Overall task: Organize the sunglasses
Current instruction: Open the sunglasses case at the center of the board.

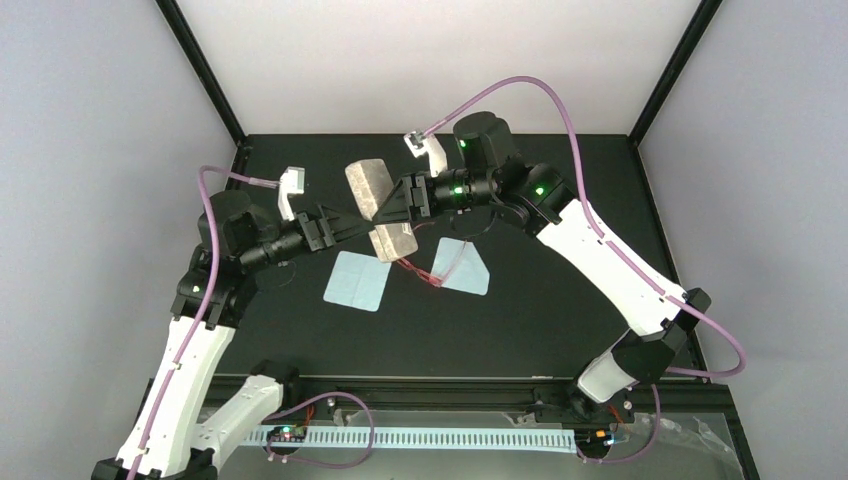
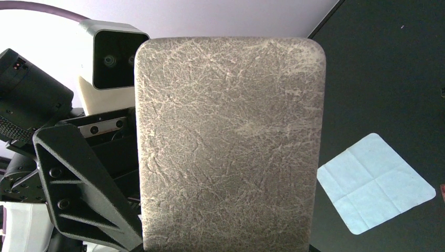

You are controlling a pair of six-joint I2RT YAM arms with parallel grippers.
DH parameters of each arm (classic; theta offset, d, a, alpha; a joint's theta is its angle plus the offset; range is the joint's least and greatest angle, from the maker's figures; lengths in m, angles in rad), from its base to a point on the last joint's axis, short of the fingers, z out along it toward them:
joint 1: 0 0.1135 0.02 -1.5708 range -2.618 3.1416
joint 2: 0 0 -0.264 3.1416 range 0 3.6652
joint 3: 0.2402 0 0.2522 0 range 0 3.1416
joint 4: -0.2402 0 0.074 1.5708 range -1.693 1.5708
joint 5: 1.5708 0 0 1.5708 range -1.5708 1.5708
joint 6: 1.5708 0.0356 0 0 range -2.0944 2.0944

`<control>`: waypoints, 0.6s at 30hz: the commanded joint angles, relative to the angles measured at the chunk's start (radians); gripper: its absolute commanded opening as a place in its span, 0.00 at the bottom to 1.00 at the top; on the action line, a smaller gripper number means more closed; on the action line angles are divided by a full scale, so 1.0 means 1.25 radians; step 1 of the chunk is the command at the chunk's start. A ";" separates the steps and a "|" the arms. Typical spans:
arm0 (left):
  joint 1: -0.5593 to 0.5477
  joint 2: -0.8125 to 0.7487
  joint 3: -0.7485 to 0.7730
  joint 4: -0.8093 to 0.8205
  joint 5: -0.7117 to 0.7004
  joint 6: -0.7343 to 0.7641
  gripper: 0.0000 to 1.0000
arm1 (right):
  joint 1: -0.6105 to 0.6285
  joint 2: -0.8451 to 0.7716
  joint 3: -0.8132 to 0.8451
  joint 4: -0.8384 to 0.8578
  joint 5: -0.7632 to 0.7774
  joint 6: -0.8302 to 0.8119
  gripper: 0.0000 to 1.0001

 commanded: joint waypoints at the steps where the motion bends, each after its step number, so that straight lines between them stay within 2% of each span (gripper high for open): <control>1: -0.005 0.001 0.030 0.038 0.014 0.008 0.99 | 0.008 0.006 0.030 0.050 -0.042 0.020 0.29; 12: -0.005 -0.002 0.016 0.036 0.024 0.037 0.99 | 0.008 0.017 0.029 0.055 -0.048 0.036 0.28; 18: -0.005 0.014 0.017 -0.026 -0.029 0.074 0.98 | 0.008 0.017 0.027 0.059 -0.057 0.041 0.27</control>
